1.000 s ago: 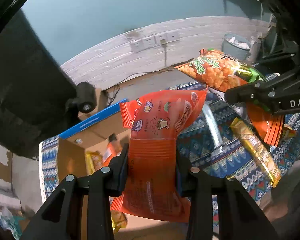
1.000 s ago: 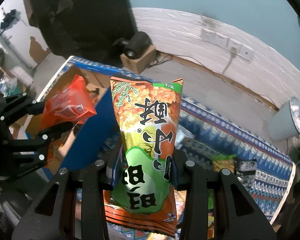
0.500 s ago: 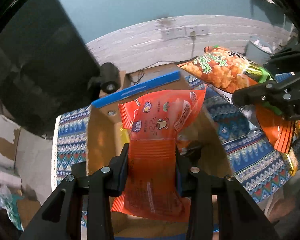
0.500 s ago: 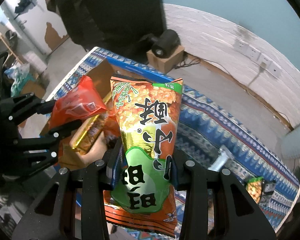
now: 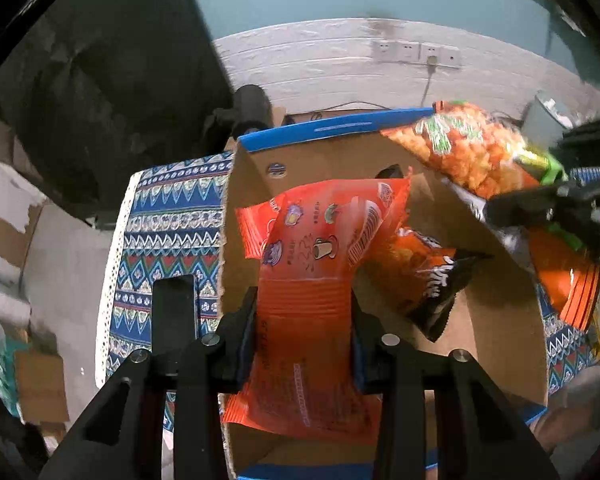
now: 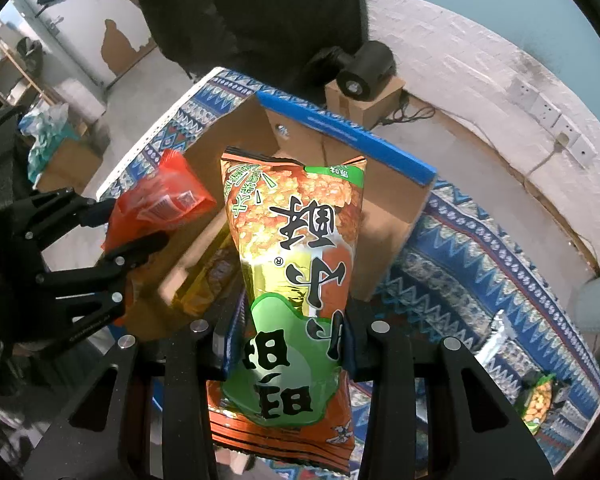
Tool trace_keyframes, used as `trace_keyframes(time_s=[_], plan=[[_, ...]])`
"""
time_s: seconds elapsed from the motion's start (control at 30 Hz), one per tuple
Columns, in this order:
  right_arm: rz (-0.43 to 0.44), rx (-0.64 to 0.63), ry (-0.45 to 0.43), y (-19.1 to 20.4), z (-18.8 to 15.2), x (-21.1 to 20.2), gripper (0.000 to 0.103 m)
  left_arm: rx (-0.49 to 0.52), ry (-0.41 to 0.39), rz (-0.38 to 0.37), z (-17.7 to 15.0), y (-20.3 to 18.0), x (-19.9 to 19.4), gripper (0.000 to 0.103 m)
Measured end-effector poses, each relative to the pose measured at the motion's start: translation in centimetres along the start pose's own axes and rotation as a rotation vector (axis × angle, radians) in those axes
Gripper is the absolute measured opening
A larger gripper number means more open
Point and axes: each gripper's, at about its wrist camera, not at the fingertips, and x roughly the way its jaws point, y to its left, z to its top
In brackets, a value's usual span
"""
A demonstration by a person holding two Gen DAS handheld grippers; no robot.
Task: Organize snacks
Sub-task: 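Carry both bags over the cardboard box and release them inside, then withdraw both grippers from the box toward the remaining snacks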
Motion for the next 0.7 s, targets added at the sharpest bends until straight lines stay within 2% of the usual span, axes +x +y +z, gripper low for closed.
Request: trace_keyframes(time_s=[0.13, 0.2, 0.23, 0.3, 0.37, 0.43, 0.57, 0.7], plan=[[0.04, -0.003, 0.013, 0.7, 0.0, 0.7, 0.039, -0.042, 0.014, 0.002, -0.2, 0.9, 0.2, 0.044], [0.033, -0.011, 0.01, 0.8, -0.1, 0.6, 0.047, -0.055, 0.024, 0.007, -0.2, 1.1, 0.4, 0.05], [0.022, -0.015, 0.006, 0.8, -0.1, 0.4, 0.047, -0.054, 0.022, 0.004, -0.2, 1.0, 0.3, 0.051], [0.018, -0.013, 0.002, 0.6, -0.2, 0.1, 0.047, -0.046, 0.018, 0.004, -0.1, 0.8, 0.2, 0.063], [0.019, -0.001, -0.007, 0.2, -0.3, -0.4, 0.047, -0.026, 0.004, 0.022, 0.0, 0.4, 0.0, 0.07], [0.002, 0.004, -0.014, -0.4, -0.6, -1.0, 0.048, -0.01, -0.011, 0.027, 0.1, -0.1, -0.3, 0.071], [-0.032, 0.005, -0.029, -1.4, -1.6, -1.9, 0.056, 0.009, -0.017, 0.015, 0.3, -1.0, -0.5, 0.075], [-0.055, 0.018, -0.025, -2.9, -2.7, -2.6, 0.056, 0.031, -0.032, 0.01, 0.8, -2.1, -1.0, 0.075]])
